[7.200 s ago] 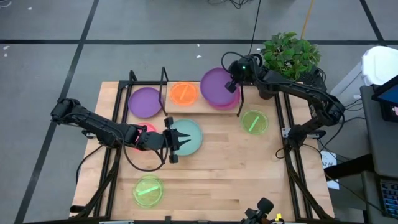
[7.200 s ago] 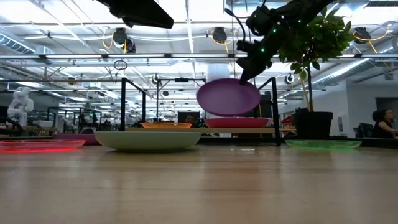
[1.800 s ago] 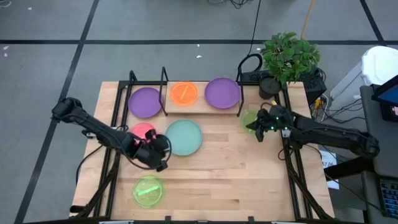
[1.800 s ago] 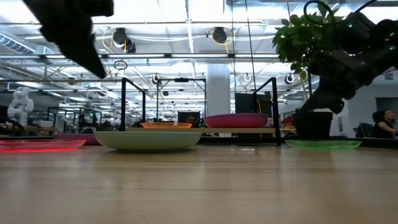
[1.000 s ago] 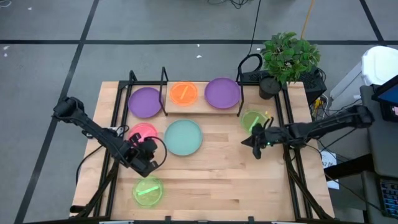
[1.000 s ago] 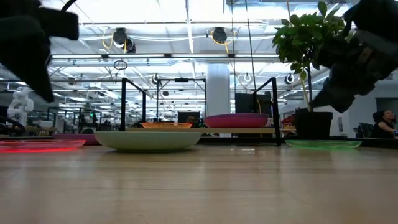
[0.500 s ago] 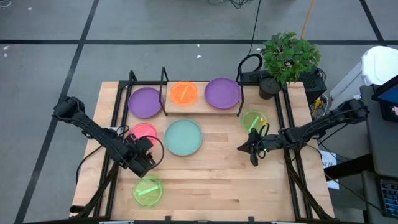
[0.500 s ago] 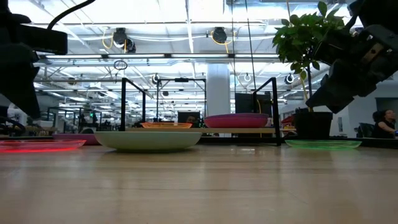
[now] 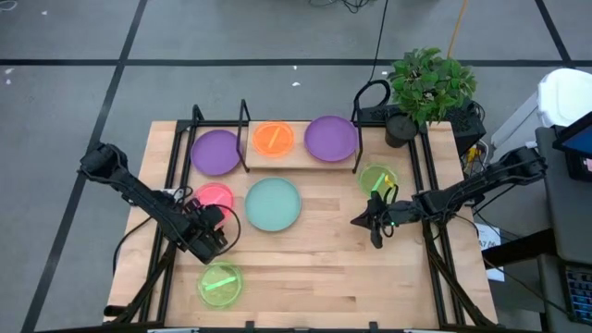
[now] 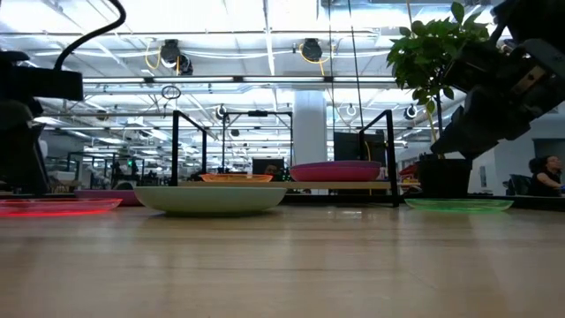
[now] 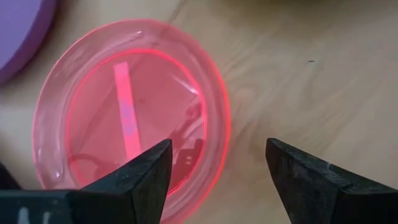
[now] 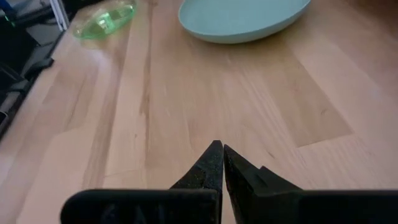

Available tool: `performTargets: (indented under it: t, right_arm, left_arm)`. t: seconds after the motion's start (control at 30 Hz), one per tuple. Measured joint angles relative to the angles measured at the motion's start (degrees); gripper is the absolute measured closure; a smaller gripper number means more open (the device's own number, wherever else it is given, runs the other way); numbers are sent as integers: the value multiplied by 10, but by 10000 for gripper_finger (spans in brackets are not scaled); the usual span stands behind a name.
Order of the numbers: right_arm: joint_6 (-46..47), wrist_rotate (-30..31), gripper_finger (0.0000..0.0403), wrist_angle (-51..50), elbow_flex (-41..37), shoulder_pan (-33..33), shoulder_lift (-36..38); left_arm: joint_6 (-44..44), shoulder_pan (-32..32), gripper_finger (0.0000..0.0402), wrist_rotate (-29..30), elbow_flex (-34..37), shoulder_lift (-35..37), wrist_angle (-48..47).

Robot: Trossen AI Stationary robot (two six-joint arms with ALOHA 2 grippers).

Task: Place and stack plates onto a shelf
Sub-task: Stack the small pink plate on top of the orange plate on the shelf

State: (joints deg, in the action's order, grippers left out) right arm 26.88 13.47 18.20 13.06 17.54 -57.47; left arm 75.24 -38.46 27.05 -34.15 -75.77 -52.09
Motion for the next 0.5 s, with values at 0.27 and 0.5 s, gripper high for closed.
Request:
performTargets:
  t: [0.27, 0.5]
  right_arm:
    - [-9, 0, 403, 5, 0, -3, 0]
    - [9, -2, 403, 0, 0, -3, 0]
  left_arm:
    - [-6, 4, 138, -14, 2, 0, -18]
    - [38, 11, 153, -99, 2, 0, -63]
